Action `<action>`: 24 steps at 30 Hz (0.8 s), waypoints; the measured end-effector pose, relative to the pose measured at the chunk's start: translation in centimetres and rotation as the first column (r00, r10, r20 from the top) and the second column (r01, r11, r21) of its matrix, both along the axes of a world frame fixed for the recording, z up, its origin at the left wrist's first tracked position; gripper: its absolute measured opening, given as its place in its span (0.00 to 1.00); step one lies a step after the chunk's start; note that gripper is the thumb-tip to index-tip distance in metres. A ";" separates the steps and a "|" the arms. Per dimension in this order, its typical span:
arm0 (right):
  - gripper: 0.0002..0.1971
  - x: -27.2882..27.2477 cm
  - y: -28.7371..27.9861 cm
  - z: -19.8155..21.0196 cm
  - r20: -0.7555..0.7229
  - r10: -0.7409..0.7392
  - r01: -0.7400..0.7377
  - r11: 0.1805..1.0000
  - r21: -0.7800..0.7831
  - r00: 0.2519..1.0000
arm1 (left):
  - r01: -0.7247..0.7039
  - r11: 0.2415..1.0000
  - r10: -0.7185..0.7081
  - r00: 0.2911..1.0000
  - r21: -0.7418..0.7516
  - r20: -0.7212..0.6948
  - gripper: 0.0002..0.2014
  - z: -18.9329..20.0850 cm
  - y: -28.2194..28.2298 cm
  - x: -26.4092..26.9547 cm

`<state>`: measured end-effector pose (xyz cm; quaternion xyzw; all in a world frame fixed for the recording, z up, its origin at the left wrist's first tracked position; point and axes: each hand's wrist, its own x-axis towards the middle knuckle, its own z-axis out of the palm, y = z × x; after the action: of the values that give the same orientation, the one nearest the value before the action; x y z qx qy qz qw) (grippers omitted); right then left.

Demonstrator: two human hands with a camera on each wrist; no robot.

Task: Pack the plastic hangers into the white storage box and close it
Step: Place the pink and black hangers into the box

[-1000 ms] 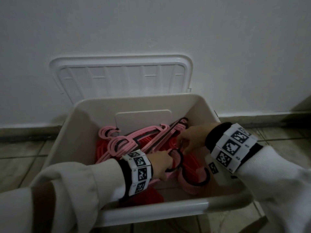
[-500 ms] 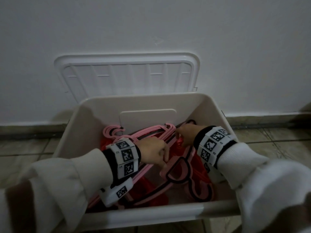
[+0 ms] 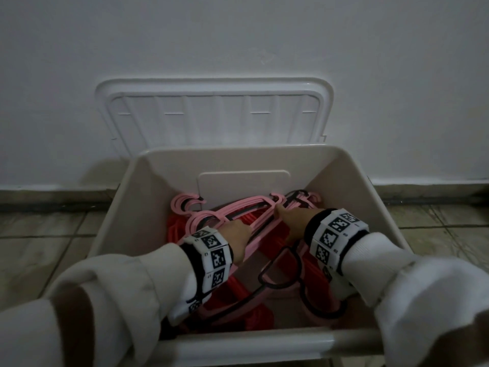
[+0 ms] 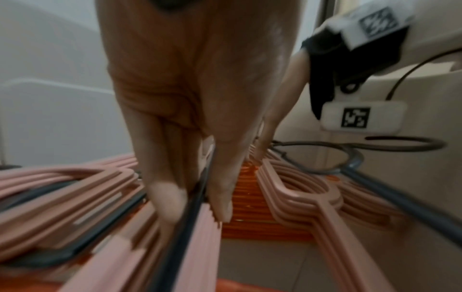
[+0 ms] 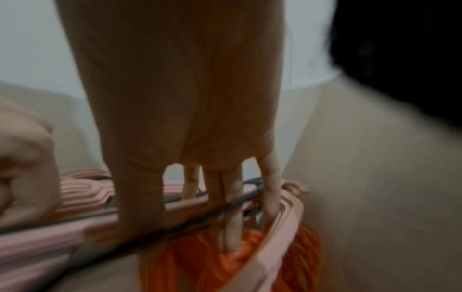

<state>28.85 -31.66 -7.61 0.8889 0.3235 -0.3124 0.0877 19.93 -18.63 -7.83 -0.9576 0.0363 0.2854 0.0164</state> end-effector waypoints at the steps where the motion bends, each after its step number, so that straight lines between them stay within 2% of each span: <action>1: 0.42 0.1 0.0 0.2 0.021 0.023 -0.023 1.000 0.005 1.000 | -0.002 1.000 0.002 1.000 0.004 0.004 0.17 0.0 0.0 0.1; 6: 0.34 0.3 -0.1 0.2 0.176 0.137 -0.136 0.991 -0.017 0.975 | -0.049 0.999 0.049 0.999 -0.004 -0.008 0.17 -0.2 0.2 0.7; 8: 0.34 0.3 -0.1 -0.2 0.206 0.153 -0.154 0.988 -0.012 0.966 | -0.072 0.997 0.071 0.997 -0.007 -0.006 0.16 0.0 0.5 0.7; 11: 0.34 0.3 0.0 -0.3 0.211 0.151 -0.150 0.988 -0.020 0.966 | -0.026 1.000 0.026 1.000 0.010 -0.013 0.18 0.0 0.9 0.8; 14: 0.26 0.4 0.2 0.3 0.267 0.186 -0.182 0.982 -0.040 0.946 | 0.018 0.999 -0.018 1.000 0.039 0.005 0.21 0.2 0.9 0.6; 17: 0.20 0.4 0.2 1.2 0.315 0.182 -0.191 0.982 -0.005 0.931 | -0.001 1.000 0.001 1.000 0.023 0.002 0.19 0.5 1.0 0.5; 20: 0.17 0.2 0.1 2.0 0.323 0.163 -0.192 0.980 0.059 0.932 | -0.077 0.997 0.077 0.997 -0.024 -0.031 0.26 0.9 1.4 0.4; 24: 0.15 0.2 -0.2 3.2 0.309 0.063 -0.131 0.971 0.202 0.949 | -0.134 0.990 0.138 0.986 -0.048 0.089 0.25 2.4 2.5 0.7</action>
<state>29.05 -31.81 -4.46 0.9131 0.3825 -0.1313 0.0522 20.66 -16.10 -5.39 -0.9701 -0.0240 0.2407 -0.0214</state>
